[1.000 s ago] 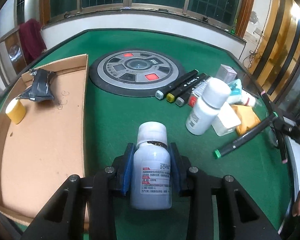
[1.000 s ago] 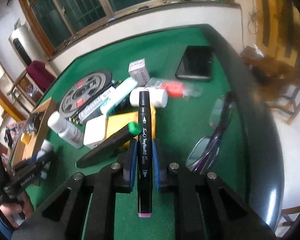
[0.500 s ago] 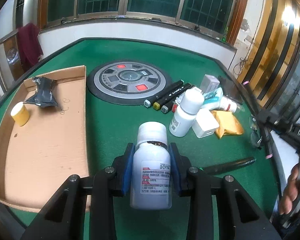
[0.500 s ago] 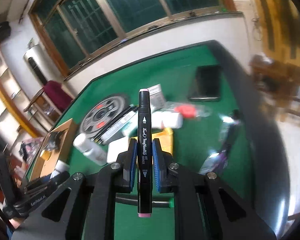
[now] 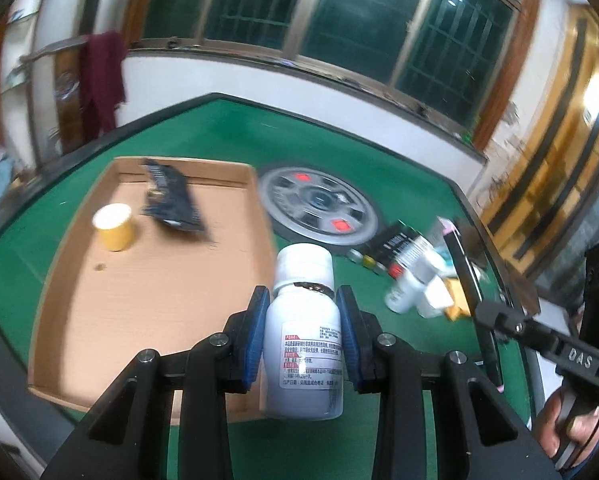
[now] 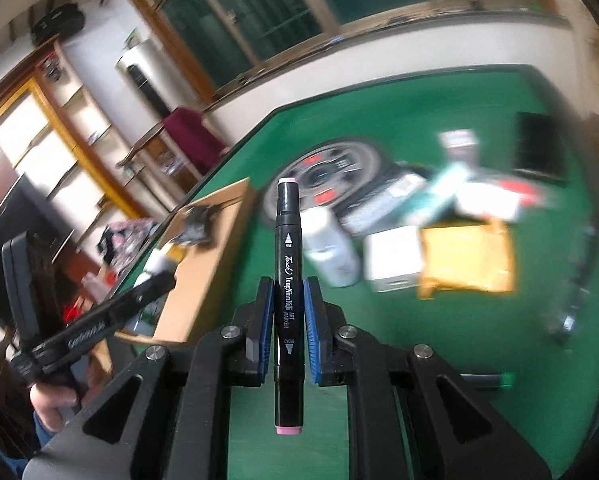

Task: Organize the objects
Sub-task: 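Carry bottle and marker into the cardboard box and open both grippers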

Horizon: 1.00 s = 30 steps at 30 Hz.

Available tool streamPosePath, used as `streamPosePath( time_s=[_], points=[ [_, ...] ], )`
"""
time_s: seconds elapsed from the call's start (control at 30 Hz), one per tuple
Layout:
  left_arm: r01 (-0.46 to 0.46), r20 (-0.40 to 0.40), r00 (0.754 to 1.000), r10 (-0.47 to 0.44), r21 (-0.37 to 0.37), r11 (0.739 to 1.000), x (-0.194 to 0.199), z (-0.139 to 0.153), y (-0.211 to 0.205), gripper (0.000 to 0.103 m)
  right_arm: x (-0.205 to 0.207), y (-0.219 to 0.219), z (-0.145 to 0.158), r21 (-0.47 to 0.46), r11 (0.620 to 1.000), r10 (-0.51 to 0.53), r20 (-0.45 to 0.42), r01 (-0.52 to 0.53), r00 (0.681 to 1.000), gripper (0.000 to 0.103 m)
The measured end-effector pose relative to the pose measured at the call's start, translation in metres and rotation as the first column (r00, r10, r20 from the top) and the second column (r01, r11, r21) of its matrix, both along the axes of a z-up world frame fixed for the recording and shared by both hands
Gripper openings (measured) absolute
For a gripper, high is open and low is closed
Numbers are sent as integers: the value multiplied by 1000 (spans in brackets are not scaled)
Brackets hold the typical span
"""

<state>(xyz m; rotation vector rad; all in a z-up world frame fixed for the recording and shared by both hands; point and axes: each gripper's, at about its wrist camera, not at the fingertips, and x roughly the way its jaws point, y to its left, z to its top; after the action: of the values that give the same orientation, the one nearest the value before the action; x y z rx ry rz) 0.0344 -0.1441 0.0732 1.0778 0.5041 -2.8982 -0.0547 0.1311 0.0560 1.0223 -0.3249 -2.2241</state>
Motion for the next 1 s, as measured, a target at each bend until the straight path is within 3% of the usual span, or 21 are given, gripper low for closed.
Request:
streamPosePath(
  time_s=[0.23,0.47,0.77,1.0],
  points=[
    [-140,35,990,139,36,989,-1,-18,-66,29,-10,-79,10,46,990,134,7,-135,991,12],
    [-184,124,977,175,60,981,-30,-46,-96,29,-42,-154,-3,95,973,204,81,-211,976,12],
    [-217,195,961,198,84,973,-54,-52,-114,29,-97,-226,-37,220,950,193,151,-223,970,12],
    [-238,221,951,214,88,967,-62,-61,-117,29,-117,-236,-51,232,952,157,180,-197,971,12]
  ],
)
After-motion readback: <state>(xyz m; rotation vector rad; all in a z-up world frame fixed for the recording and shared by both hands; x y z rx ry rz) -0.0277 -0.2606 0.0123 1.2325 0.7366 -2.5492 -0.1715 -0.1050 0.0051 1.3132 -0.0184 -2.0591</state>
